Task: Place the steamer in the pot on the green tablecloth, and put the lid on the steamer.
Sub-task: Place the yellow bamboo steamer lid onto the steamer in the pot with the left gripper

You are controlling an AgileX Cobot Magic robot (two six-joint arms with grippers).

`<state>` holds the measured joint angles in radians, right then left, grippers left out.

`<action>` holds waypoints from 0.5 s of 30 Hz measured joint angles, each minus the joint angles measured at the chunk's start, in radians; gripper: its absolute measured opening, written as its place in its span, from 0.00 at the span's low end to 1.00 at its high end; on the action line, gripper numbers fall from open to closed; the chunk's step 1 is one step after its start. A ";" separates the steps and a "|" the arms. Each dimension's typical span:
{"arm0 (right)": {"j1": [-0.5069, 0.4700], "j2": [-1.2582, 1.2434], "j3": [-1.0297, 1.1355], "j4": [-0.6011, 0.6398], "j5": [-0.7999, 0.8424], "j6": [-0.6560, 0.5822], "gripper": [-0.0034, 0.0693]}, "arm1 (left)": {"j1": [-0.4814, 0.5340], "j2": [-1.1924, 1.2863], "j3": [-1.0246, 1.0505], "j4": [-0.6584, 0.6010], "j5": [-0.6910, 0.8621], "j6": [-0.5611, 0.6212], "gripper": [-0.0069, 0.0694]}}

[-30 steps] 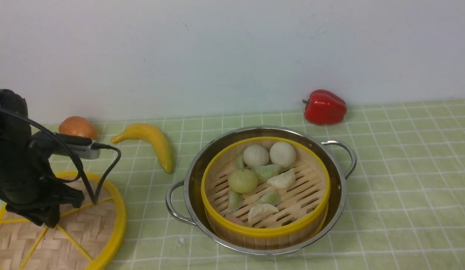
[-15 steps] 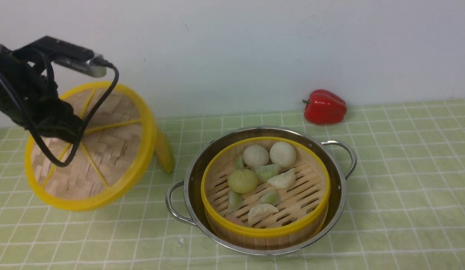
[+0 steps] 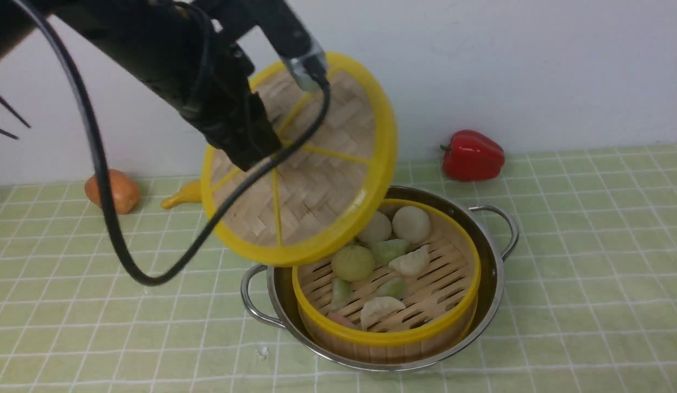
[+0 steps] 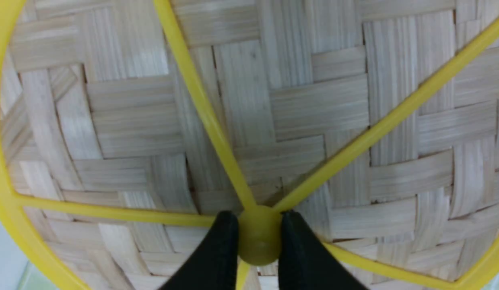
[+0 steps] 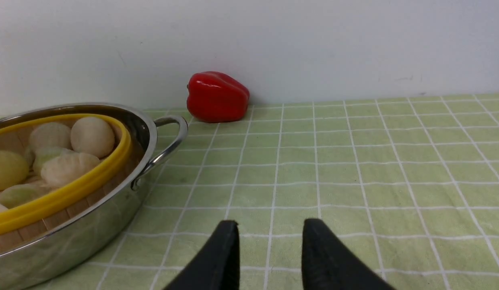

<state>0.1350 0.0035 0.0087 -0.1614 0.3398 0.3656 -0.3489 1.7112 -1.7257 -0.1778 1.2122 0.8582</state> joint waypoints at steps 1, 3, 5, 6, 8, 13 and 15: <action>0.000 0.000 0.000 0.000 0.000 0.000 0.38 | -0.046 0.019 -0.001 0.031 0.004 0.007 0.24; 0.000 0.000 0.000 0.000 0.000 0.000 0.38 | -0.088 0.041 -0.001 0.065 0.009 0.010 0.24; 0.000 0.000 0.000 0.000 0.000 0.000 0.38 | -0.127 0.067 -0.001 0.087 0.012 0.013 0.24; 0.000 0.000 0.000 0.000 0.000 0.000 0.38 | -0.149 0.085 -0.001 0.101 0.013 0.016 0.24; 0.000 0.000 0.000 0.000 0.000 0.000 0.38 | -0.176 0.111 -0.001 0.108 0.013 0.021 0.24; 0.000 0.000 0.000 0.000 0.000 0.000 0.38 | -0.222 0.168 -0.001 0.122 -0.016 0.037 0.24; 0.000 0.000 0.000 0.000 0.000 0.000 0.38 | -0.230 0.184 -0.001 0.130 -0.033 0.042 0.24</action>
<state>0.1350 0.0035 0.0087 -0.1614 0.3398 0.3656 -0.5791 1.8954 -1.7266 -0.0482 1.1792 0.9007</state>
